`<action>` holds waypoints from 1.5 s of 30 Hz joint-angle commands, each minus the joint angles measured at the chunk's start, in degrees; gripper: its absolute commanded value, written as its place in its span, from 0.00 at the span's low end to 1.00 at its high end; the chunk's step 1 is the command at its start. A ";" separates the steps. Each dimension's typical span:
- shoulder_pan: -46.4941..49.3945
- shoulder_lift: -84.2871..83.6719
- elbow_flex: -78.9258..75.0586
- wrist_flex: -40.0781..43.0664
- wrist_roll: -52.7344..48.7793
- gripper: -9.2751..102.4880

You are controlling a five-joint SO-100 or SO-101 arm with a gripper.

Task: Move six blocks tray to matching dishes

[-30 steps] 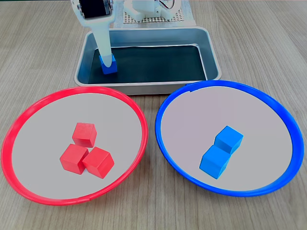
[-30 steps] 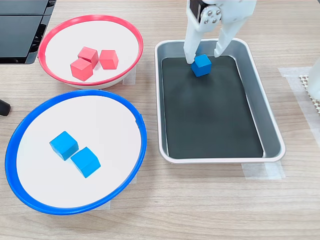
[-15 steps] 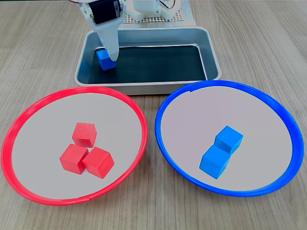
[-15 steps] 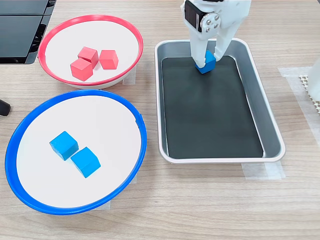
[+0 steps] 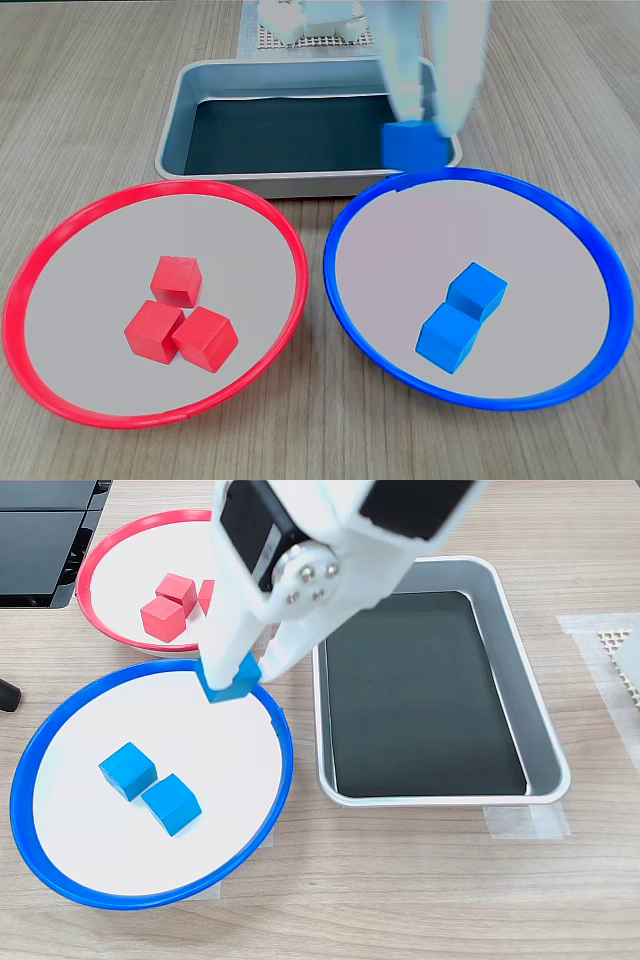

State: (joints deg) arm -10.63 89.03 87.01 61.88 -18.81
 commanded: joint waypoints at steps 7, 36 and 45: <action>-5.89 1.58 3.34 -12.83 4.22 0.27; 13.18 101.69 84.29 -2.02 16.88 0.08; 13.97 101.69 86.13 -4.66 16.70 0.08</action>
State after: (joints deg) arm 3.16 189.40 173.14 58.01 -1.67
